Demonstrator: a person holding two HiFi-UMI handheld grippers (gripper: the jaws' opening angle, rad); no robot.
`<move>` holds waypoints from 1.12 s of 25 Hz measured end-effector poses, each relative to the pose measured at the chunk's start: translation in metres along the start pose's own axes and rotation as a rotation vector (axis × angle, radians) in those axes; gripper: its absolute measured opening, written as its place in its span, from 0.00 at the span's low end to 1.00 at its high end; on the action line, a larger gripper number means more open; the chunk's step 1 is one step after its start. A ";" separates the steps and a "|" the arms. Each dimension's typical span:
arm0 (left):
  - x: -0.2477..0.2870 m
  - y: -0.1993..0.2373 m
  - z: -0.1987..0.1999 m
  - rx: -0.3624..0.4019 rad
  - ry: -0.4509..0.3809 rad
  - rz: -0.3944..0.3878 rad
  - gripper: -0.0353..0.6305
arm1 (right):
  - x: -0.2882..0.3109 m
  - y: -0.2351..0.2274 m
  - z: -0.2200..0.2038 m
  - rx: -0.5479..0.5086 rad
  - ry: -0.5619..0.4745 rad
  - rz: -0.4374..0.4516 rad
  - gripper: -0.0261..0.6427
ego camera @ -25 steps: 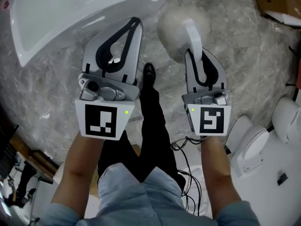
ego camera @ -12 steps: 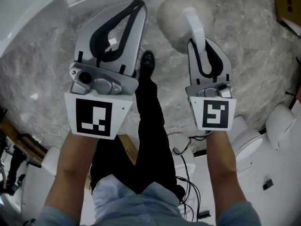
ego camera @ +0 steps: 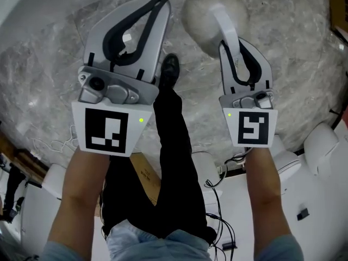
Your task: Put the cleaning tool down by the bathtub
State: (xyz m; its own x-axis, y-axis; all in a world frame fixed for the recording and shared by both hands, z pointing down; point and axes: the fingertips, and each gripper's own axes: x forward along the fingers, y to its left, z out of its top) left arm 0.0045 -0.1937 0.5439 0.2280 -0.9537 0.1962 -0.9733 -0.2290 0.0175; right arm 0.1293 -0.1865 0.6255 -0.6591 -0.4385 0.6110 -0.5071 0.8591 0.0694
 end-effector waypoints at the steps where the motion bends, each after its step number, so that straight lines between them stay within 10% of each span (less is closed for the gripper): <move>1: 0.000 0.001 -0.010 0.000 0.007 0.000 0.08 | 0.006 0.003 -0.006 -0.002 0.005 0.006 0.19; 28: -0.004 0.041 -0.210 -0.012 0.125 0.011 0.08 | 0.151 0.064 -0.119 -0.171 0.100 0.191 0.19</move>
State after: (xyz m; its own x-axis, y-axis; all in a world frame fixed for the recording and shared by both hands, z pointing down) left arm -0.0421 -0.1584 0.7495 0.2126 -0.9243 0.3170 -0.9761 -0.2157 0.0258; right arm 0.0634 -0.1666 0.8164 -0.6713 -0.2428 0.7003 -0.2716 0.9597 0.0724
